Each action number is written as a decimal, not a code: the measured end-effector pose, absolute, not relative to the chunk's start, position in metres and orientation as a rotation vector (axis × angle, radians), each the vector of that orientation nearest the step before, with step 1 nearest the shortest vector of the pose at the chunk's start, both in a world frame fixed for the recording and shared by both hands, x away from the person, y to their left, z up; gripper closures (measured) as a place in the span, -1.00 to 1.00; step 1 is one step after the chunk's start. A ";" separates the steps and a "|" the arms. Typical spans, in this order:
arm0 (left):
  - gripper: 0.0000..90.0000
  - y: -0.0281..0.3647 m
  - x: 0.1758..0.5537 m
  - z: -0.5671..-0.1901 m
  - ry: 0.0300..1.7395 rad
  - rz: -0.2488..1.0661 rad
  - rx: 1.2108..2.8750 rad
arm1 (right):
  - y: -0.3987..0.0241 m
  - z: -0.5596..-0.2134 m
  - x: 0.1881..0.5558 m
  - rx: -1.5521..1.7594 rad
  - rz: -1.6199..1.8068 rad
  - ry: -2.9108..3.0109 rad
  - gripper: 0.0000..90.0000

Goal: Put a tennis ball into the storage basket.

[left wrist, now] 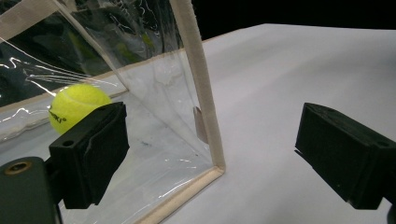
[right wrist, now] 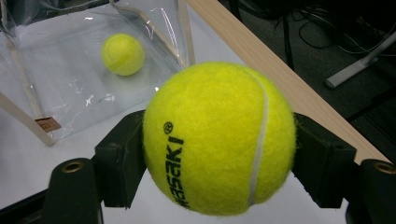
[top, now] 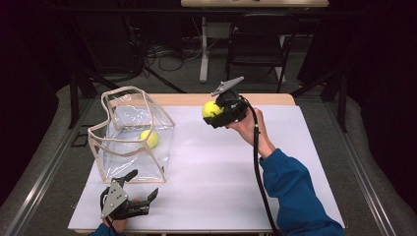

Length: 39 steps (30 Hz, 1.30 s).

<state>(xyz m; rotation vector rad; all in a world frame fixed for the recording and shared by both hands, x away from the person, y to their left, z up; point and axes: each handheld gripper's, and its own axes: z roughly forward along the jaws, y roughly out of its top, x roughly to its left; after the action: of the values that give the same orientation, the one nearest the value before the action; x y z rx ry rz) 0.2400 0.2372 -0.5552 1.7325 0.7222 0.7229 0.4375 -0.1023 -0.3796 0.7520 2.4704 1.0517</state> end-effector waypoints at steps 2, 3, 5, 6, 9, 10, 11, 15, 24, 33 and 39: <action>-0.79 0.237 0.240 -0.555 0.721 0.723 1.733 | -0.102 -0.378 0.437 0.747 1.052 2.468 -0.42; -0.79 0.237 0.240 -0.555 0.721 0.723 1.733 | -0.102 -0.378 0.437 0.747 1.054 2.467 -0.42; -0.79 0.237 0.240 -0.555 0.724 0.722 1.732 | -0.101 -0.376 0.437 0.744 1.058 2.464 -0.42; -0.79 0.237 0.240 -0.555 0.723 0.721 1.733 | -0.101 -0.376 0.437 0.744 1.061 2.463 -0.42; -0.79 0.237 0.240 -0.555 0.724 0.723 1.733 | -0.099 -0.374 0.437 0.739 1.062 2.460 -0.42; -0.79 0.237 0.240 -0.555 0.725 0.721 1.732 | -0.099 -0.374 0.437 0.734 1.066 2.459 -0.42; -0.79 0.237 0.240 -0.555 0.724 0.721 1.732 | -0.099 -0.373 0.437 0.735 1.068 2.457 -0.42; -0.79 0.237 0.240 -0.555 0.722 0.721 1.733 | -0.096 -0.369 0.435 0.721 1.071 2.450 -0.42; -0.79 0.237 0.240 -0.555 0.726 0.720 1.727 | -0.090 -0.361 0.433 0.696 1.090 2.440 -0.42; -0.79 0.237 0.240 -0.555 0.724 0.720 1.730 | -0.084 -0.362 0.434 0.682 1.088 2.450 -0.42; -0.79 0.237 0.240 -0.555 0.720 0.720 1.729 | -0.084 -0.360 0.436 0.684 1.093 2.444 -0.42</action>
<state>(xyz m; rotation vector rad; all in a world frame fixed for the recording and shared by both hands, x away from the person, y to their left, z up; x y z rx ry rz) 0.2398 0.2371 -0.5552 1.7290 0.7196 0.7203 0.4356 -0.0836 -0.3602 0.6838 2.4440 1.0935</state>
